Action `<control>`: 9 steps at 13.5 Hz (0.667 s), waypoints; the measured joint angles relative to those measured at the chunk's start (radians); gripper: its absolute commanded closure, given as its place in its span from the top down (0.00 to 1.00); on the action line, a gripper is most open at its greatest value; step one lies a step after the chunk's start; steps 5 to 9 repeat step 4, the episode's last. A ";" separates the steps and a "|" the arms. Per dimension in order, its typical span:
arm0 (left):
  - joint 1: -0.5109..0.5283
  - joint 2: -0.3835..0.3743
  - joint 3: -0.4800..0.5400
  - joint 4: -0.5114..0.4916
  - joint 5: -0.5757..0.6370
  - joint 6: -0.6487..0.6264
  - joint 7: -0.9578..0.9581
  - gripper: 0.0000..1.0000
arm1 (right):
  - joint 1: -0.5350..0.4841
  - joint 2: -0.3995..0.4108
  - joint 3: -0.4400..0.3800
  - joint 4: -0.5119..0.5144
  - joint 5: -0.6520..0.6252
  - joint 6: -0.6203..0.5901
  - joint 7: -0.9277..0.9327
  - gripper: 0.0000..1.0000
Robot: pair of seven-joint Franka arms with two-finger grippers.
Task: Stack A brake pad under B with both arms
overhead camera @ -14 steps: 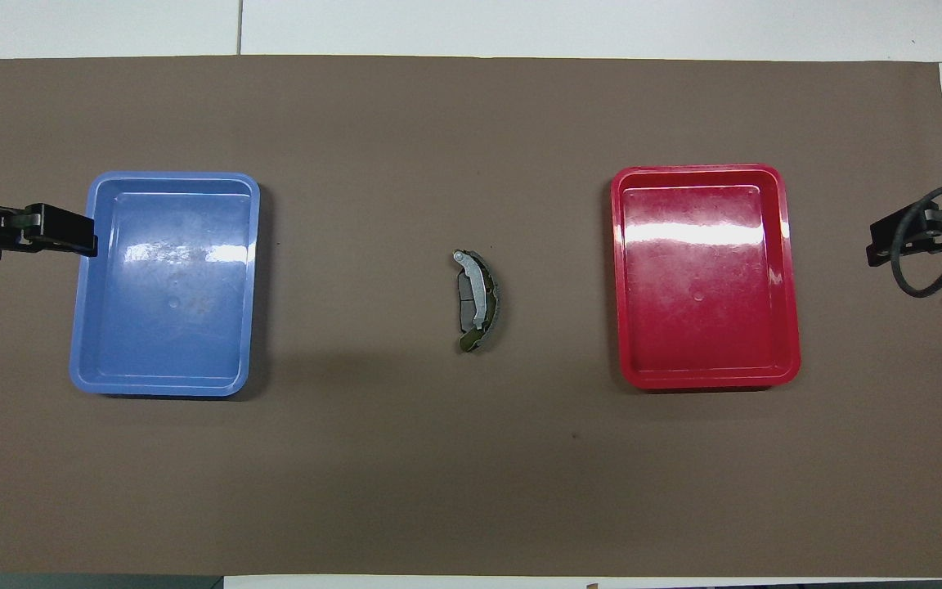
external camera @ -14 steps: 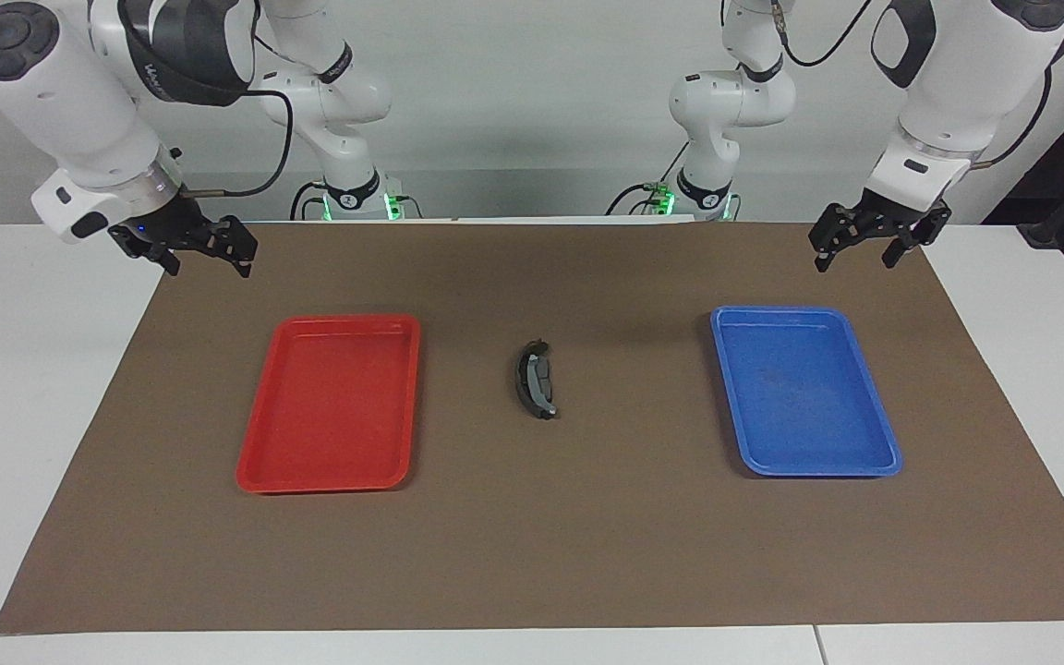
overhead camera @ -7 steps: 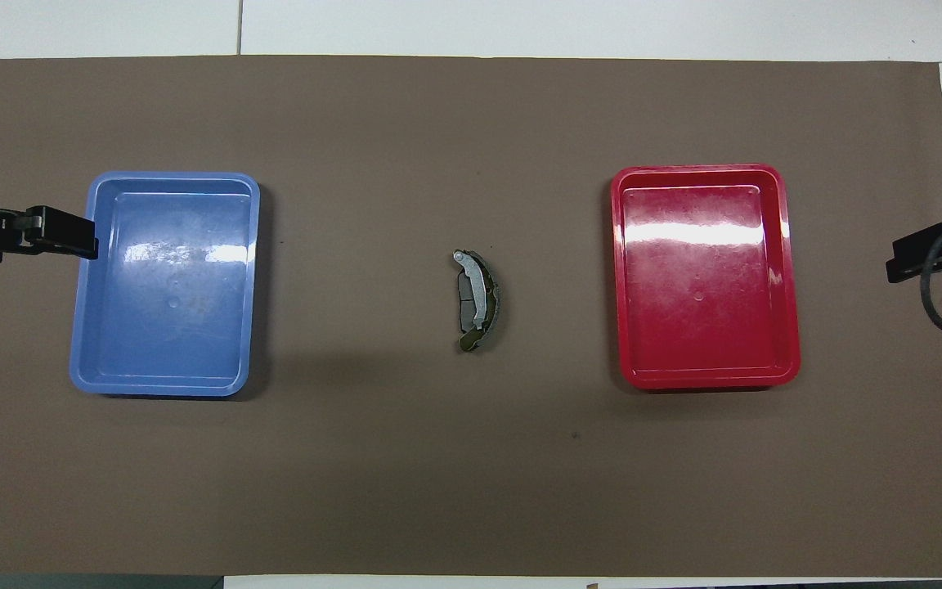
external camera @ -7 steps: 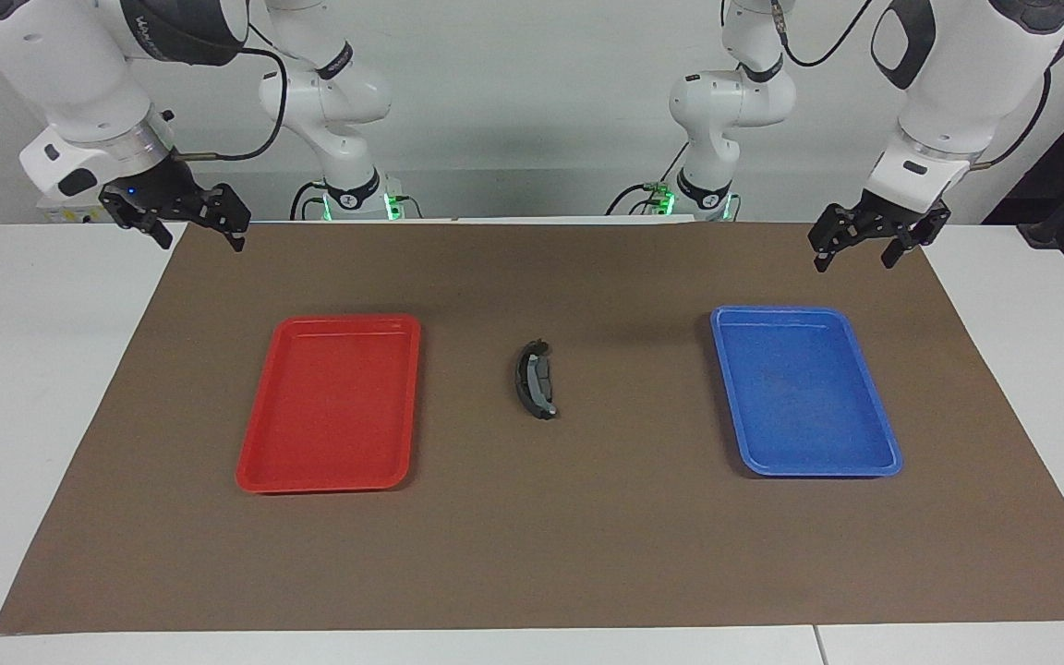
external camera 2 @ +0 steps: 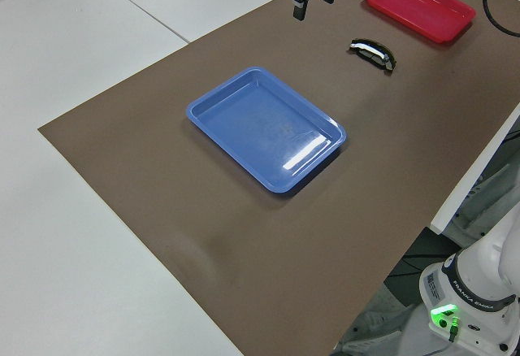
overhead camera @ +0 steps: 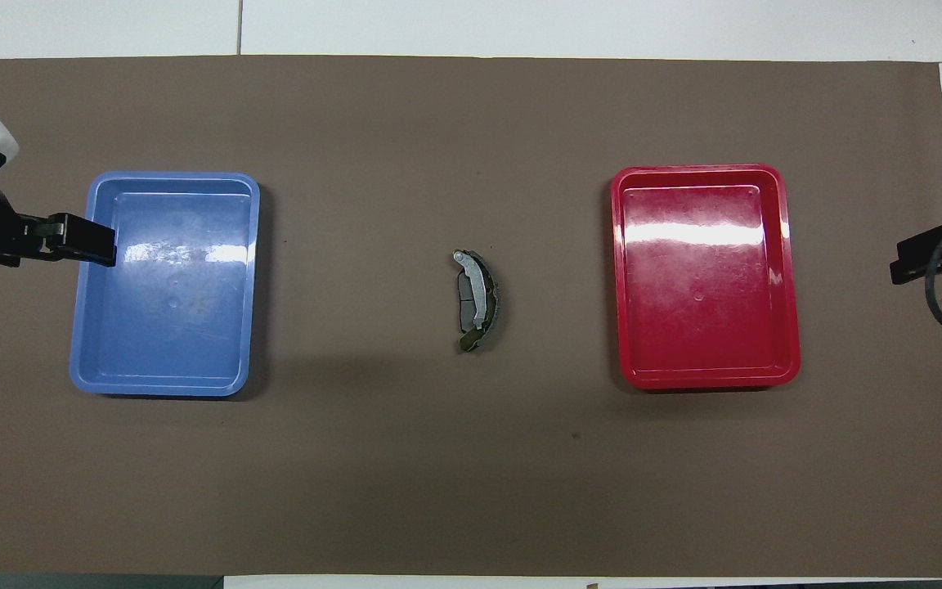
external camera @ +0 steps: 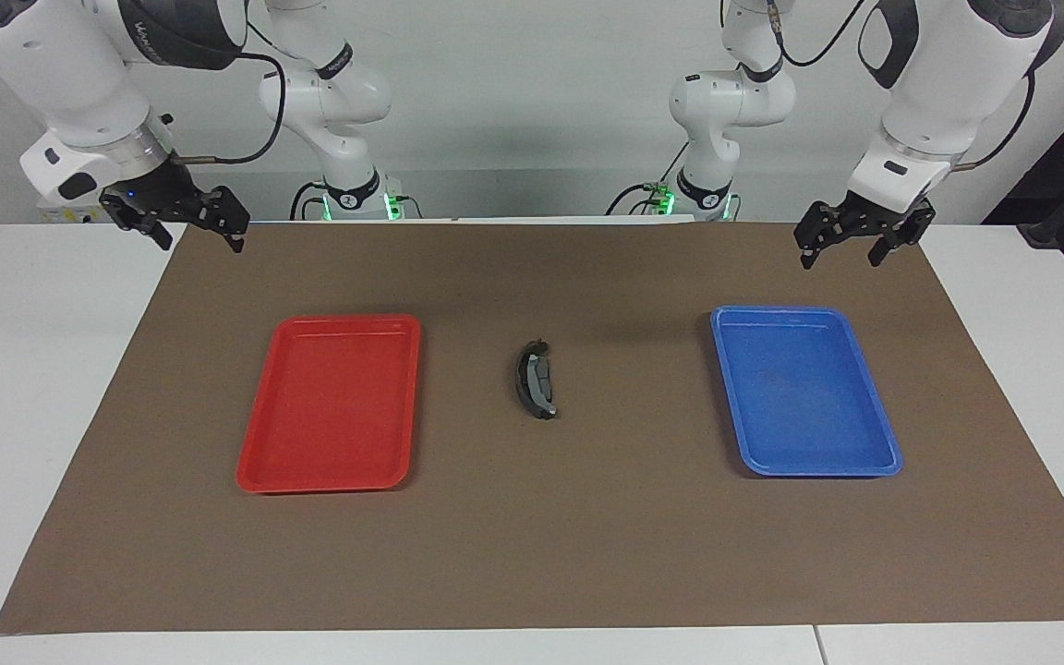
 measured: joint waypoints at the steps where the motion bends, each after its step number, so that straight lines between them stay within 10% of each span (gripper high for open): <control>1: 0.000 0.000 -0.002 0.005 0.000 -0.005 0.000 1.00 | -0.003 0.000 0.003 0.000 0.000 0.000 0.000 1.00; 9: 0.002 0.000 -0.002 0.008 0.000 -0.008 0.000 1.00 | -0.004 0.000 0.014 0.000 0.000 0.000 0.000 1.00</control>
